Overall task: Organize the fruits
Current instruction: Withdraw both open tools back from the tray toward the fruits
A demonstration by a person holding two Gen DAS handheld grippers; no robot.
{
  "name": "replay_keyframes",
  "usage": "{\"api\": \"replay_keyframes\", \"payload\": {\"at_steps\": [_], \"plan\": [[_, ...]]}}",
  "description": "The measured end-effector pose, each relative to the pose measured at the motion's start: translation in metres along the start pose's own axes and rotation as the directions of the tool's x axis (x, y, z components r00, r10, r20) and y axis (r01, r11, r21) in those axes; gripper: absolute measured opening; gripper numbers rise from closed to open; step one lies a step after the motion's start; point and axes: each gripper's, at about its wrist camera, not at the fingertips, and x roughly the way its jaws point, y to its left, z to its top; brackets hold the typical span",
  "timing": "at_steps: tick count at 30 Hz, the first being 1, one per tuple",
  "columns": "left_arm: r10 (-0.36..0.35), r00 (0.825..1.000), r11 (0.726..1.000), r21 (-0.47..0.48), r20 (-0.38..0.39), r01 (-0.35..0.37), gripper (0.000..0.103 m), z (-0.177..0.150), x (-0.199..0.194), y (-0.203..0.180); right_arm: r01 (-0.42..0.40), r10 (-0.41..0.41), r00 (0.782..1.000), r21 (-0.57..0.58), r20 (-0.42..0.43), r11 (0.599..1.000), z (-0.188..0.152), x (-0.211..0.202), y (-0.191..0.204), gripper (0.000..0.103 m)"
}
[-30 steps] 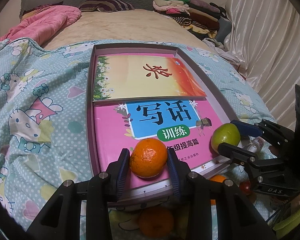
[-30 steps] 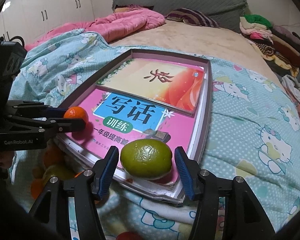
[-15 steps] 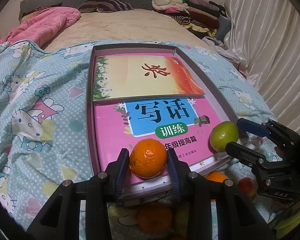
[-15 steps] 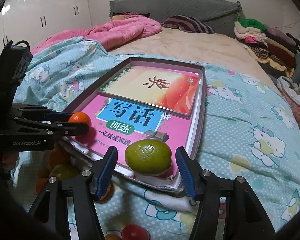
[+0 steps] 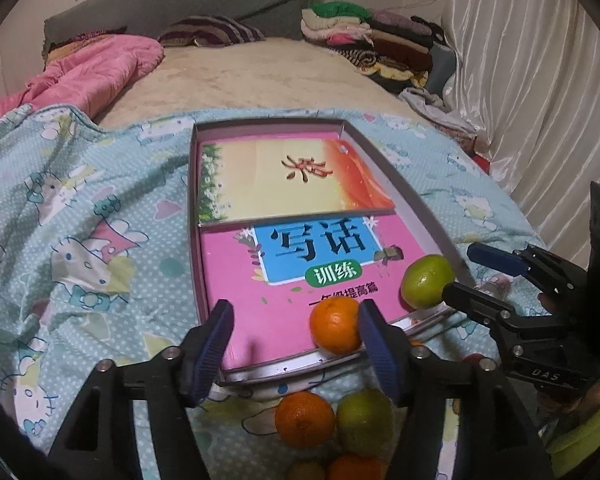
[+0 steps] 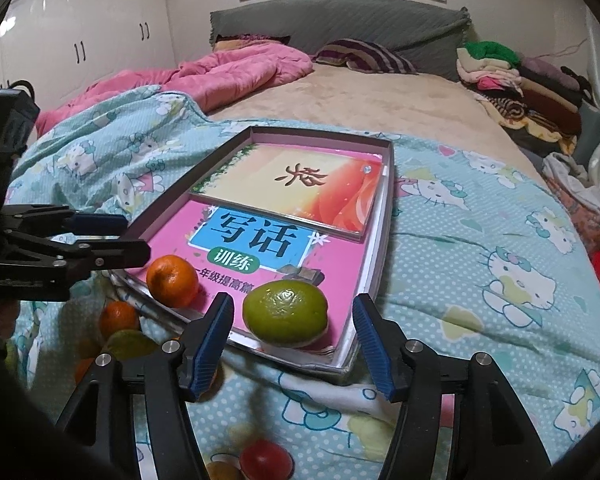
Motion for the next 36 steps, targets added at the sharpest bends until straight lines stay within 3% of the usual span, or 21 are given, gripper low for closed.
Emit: {"api": "replay_keyframes", "payload": {"at_steps": [2, 4, 16, 36], "plan": [[0.014, 1.000, 1.000, 0.009, 0.024, -0.015, 0.074, 0.000, -0.008, -0.003, -0.002, 0.002, 1.000, 0.010, 0.012, 1.000, 0.001, -0.003, 0.000, 0.064], [0.027, 0.999, 1.000, 0.011, 0.043, -0.027, 0.076, 0.000, -0.014, -0.004, 0.013, -0.014, 0.999, 0.015, 0.032, 1.000, 0.002, -0.009, 0.000, 0.074], [0.029, 0.993, 0.999, -0.049, 0.111, -0.024, 0.078, -0.003, -0.048, 0.012, 0.053, -0.057, 0.988, 0.029, 0.146, 0.998, 0.004, -0.047, 0.005, 0.074], [0.011, 0.994, 0.999, -0.042, 0.105, -0.007, 0.078, -0.026, -0.061, 0.008, 0.036, -0.055, 0.985, 0.117, 0.163, 0.992, -0.022, -0.074, -0.002, 0.075]]}}
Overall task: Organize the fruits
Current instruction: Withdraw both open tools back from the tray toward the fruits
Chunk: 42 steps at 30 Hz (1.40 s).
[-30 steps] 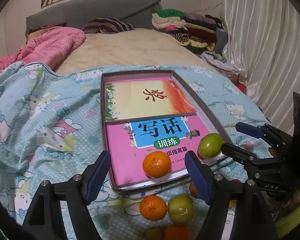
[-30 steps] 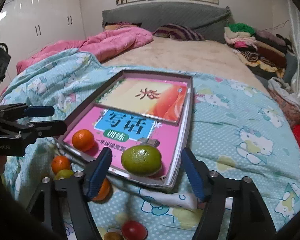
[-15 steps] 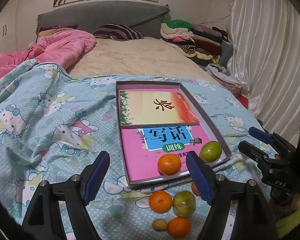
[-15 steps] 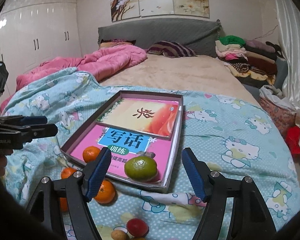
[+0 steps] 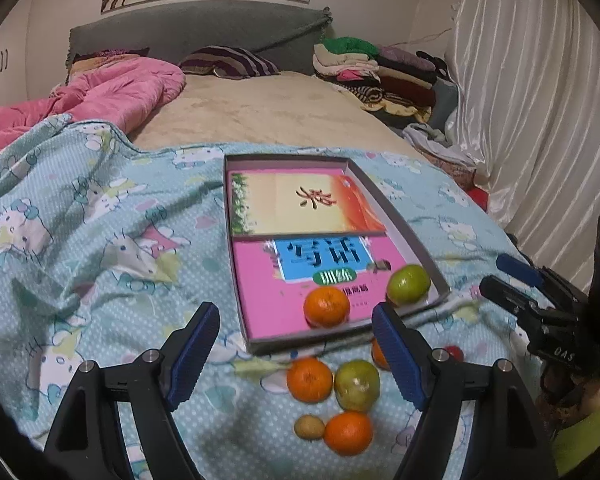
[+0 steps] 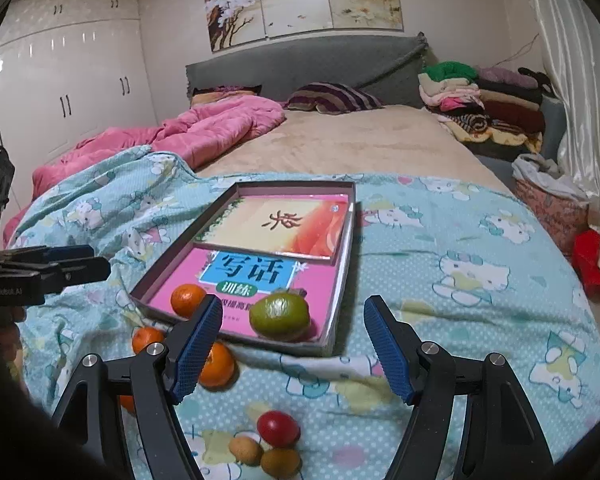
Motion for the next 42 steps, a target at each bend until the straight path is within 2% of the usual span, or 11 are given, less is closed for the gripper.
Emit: {"api": "replay_keyframes", "payload": {"at_steps": [26, 37, 42], "plan": [[-0.046, 0.990, 0.996, 0.070, -0.135, 0.055, 0.078, -0.069, 0.002, -0.020, -0.017, 0.014, 0.997, -0.044, -0.071, 0.999, -0.019, 0.005, 0.013, 0.075], [-0.083, 0.982, 0.994, 0.056, -0.169, 0.094, 0.069, -0.082, 0.006, -0.024, -0.025, 0.018, 0.994, -0.069, -0.105, 0.997, -0.025, 0.012, 0.020, 0.075], [-0.100, 0.978, 0.991, 0.065, -0.184, 0.113, 0.064, -0.087, 0.009, -0.029, -0.050, 0.036, 0.989, -0.091, -0.146, 0.995, -0.030, 0.021, 0.027, 0.075]]}}
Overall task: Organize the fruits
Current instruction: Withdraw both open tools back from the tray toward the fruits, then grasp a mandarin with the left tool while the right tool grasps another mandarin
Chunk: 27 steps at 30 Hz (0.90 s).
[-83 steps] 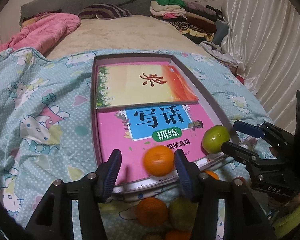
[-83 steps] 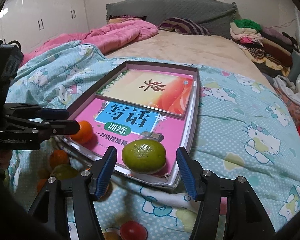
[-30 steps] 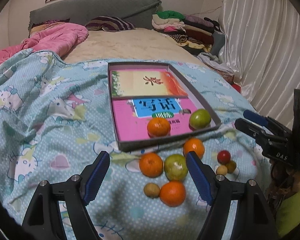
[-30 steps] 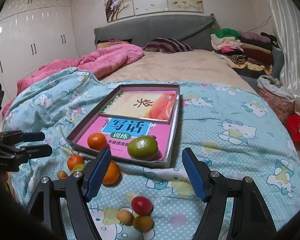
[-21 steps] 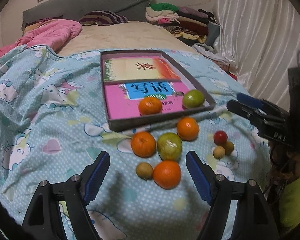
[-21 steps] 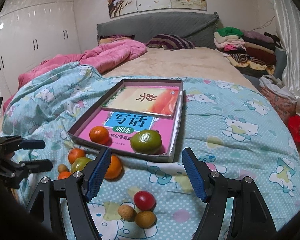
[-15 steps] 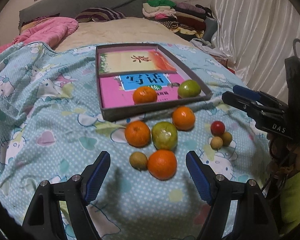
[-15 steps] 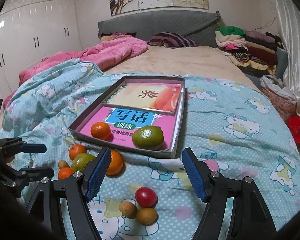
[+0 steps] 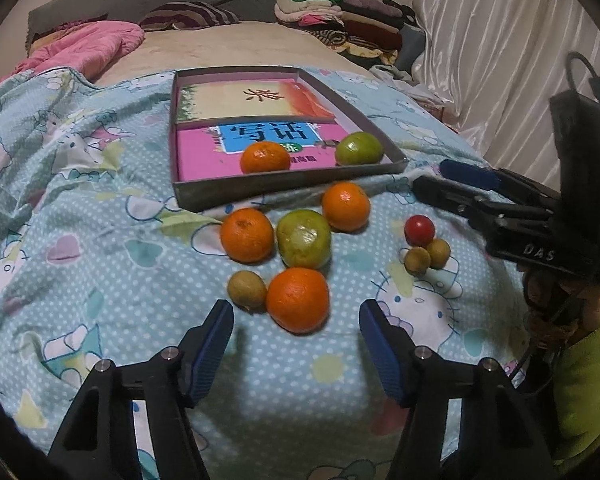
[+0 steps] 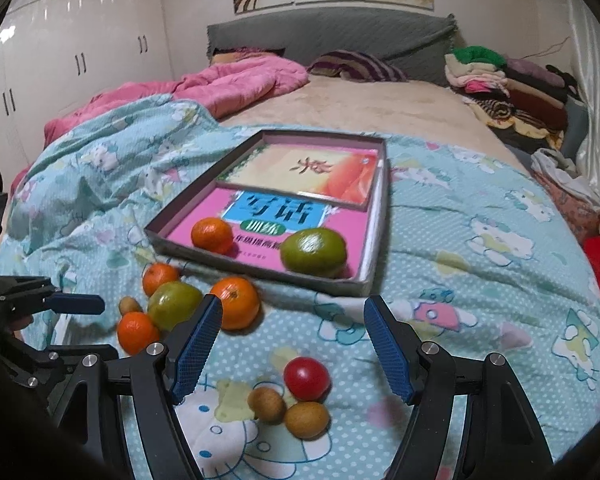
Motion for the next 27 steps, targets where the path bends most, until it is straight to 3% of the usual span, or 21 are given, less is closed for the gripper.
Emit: {"api": "replay_keyframes", "payload": {"at_steps": [8, 13, 27], "plan": [[-0.025, 1.000, 1.000, 0.006, -0.014, 0.025, 0.051, -0.002, 0.009, -0.004, -0.063, 0.059, 0.997, -0.076, -0.055, 0.995, -0.006, 0.016, 0.016, 0.075], [-0.036, 0.999, 0.999, -0.006, -0.017, 0.036, 0.044, -0.001, 0.013, -0.001, -0.099, 0.091, 0.991, -0.090, -0.095, 0.991, -0.008, 0.030, 0.020, 0.060], [-0.037, 0.999, 0.999, -0.011, -0.015, 0.037, 0.043, 0.003, 0.020, 0.003, -0.176, 0.160, 0.976, -0.098, -0.150, 0.980, 0.006, 0.067, 0.028, 0.046]]}}
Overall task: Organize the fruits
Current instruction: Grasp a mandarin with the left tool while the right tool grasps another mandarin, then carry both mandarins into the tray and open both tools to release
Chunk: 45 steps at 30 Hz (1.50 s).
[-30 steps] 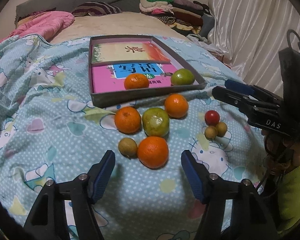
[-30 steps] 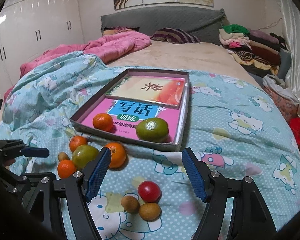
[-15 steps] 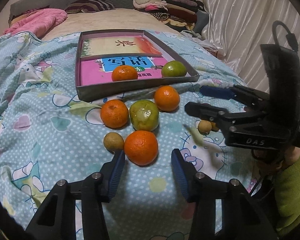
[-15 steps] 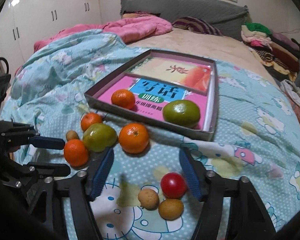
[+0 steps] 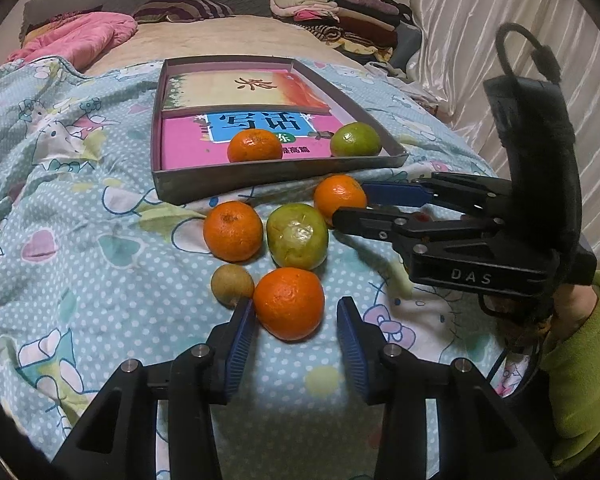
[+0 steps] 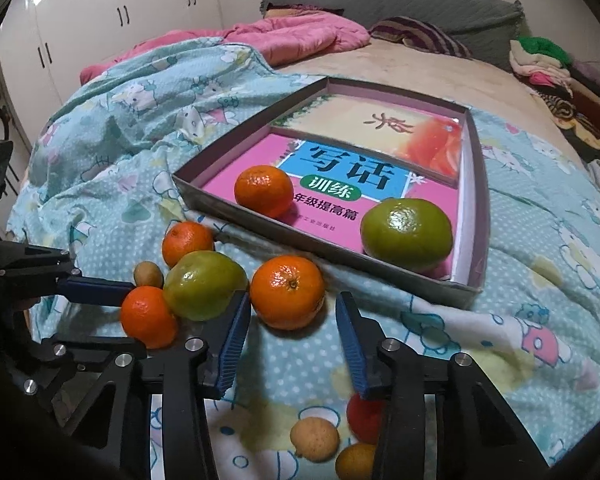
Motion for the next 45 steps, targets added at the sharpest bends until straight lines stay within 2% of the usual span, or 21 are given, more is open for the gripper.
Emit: {"api": "replay_keyframes", "payload": {"at_steps": [10, 17, 22, 27, 31, 45], "plan": [[0.026, 1.000, 1.000, 0.002, -0.013, -0.026, 0.043, 0.001, 0.012, 0.000, -0.079, 0.080, 0.997, 0.035, -0.011, 0.996, 0.004, 0.006, -0.005, 0.040], [0.034, 0.999, 0.999, -0.006, -0.014, -0.034, 0.043, 0.004, 0.019, -0.001, -0.066, 0.065, 0.998, 0.036, 0.026, 0.997, 0.001, -0.012, -0.007, 0.040], [0.041, 0.999, 0.999, -0.004, -0.005, -0.041, 0.038, 0.005, 0.021, -0.001, -0.064, 0.060, 0.997, 0.065, 0.056, 0.996, -0.004, -0.024, -0.012, 0.040], [0.017, 1.000, 1.000, -0.010, -0.006, -0.017, 0.037, 0.003, 0.011, -0.001, -0.056, 0.048, 0.996, 0.092, 0.079, 0.994, -0.008, -0.034, -0.017, 0.040], [0.003, 1.000, 1.000, -0.016, 0.025, -0.003, 0.037, 0.004, -0.005, -0.001, -0.062, 0.050, 0.993, 0.110, 0.111, 0.992, -0.007, -0.040, -0.021, 0.040], [0.050, 0.994, 0.995, -0.092, 0.101, -0.040, 0.037, 0.037, -0.035, 0.027, -0.058, 0.035, 0.985, 0.135, 0.170, 0.989, 0.003, -0.055, -0.026, 0.040]]}}
